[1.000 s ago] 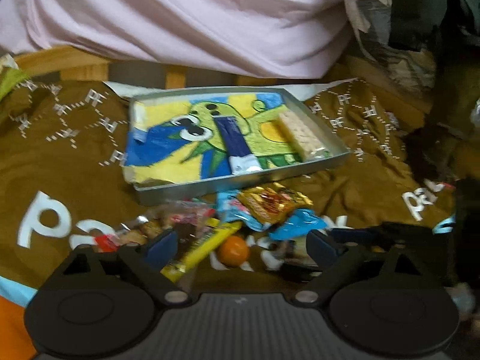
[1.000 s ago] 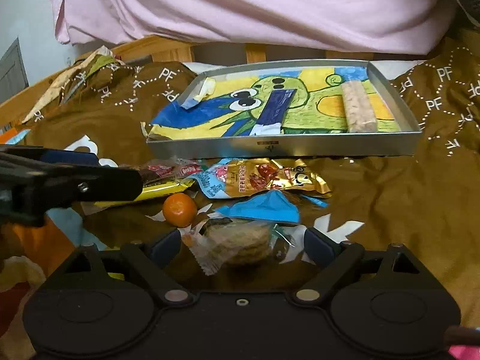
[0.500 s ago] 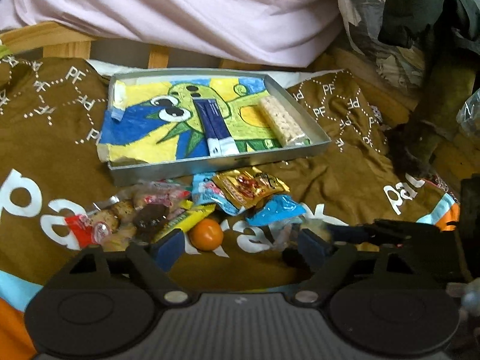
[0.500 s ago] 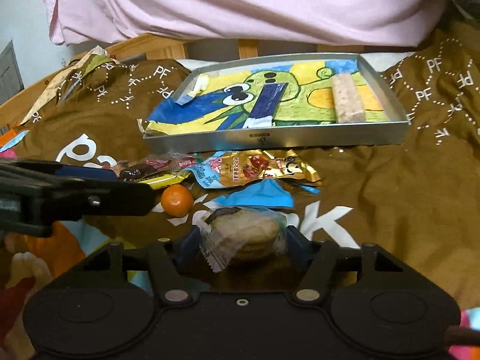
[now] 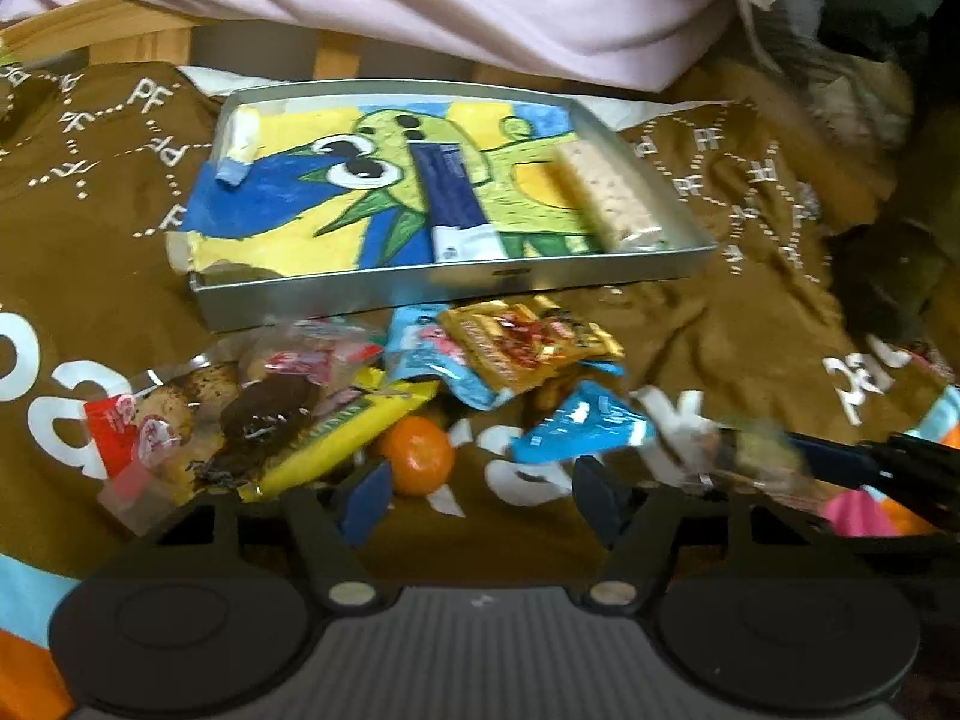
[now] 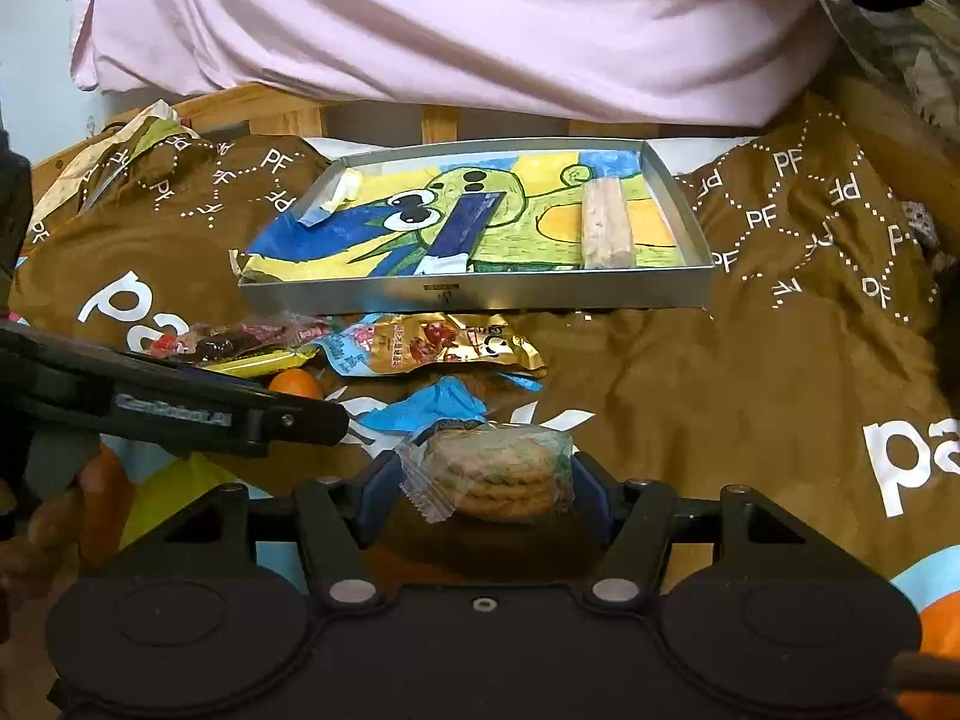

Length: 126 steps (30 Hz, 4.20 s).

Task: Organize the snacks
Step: 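Grasp the small orange with the left tool while the right tool grasps the cookie packet, then carry the orange and cookie packet into the tray and open both tools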

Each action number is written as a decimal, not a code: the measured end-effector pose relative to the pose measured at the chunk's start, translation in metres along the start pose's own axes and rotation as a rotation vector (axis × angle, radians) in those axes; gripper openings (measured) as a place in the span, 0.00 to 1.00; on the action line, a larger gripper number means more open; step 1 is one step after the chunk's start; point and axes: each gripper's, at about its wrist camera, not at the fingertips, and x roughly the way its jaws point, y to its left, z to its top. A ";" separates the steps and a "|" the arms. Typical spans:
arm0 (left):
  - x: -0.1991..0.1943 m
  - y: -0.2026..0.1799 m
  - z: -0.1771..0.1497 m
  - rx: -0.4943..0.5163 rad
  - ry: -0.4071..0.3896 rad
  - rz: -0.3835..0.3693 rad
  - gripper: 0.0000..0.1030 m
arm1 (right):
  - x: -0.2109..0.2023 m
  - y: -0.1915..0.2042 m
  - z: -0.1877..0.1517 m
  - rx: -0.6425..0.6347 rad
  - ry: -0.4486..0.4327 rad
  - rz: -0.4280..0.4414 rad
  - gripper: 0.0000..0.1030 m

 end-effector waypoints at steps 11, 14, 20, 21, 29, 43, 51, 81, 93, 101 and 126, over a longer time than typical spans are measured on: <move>0.018 0.001 0.000 0.011 0.000 0.114 0.35 | 0.006 0.001 0.000 0.012 0.010 -0.001 0.62; 0.017 0.001 0.000 0.005 -0.006 0.115 0.33 | 0.008 0.003 0.000 0.008 0.003 0.006 0.62; 0.009 -0.004 -0.003 -0.005 -0.006 0.107 0.33 | 0.011 0.008 0.000 -0.010 -0.009 0.014 0.61; 0.007 -0.005 -0.004 -0.013 -0.005 0.098 0.33 | 0.011 0.008 0.000 -0.009 -0.009 0.014 0.61; -0.013 -0.016 -0.009 -0.029 0.000 0.072 0.33 | 0.005 0.008 0.000 -0.017 -0.028 0.004 0.61; -0.038 -0.022 -0.011 -0.064 -0.079 0.061 0.33 | -0.006 0.006 0.002 -0.018 -0.090 -0.004 0.61; -0.052 -0.021 -0.002 -0.073 -0.187 0.057 0.33 | -0.015 0.008 0.008 -0.027 -0.170 -0.008 0.61; 0.052 0.045 0.092 -0.136 -0.331 0.176 0.33 | 0.119 0.000 0.118 -0.206 -0.318 -0.058 0.61; 0.081 0.045 0.092 -0.119 -0.227 0.178 0.33 | 0.162 0.000 0.100 -0.193 -0.183 -0.058 0.61; 0.085 0.044 0.093 -0.121 -0.182 0.163 0.34 | 0.163 0.000 0.100 -0.198 -0.162 -0.049 0.70; -0.043 0.010 0.065 -0.133 -0.396 0.343 0.99 | 0.029 -0.024 0.087 -0.034 -0.395 -0.050 0.99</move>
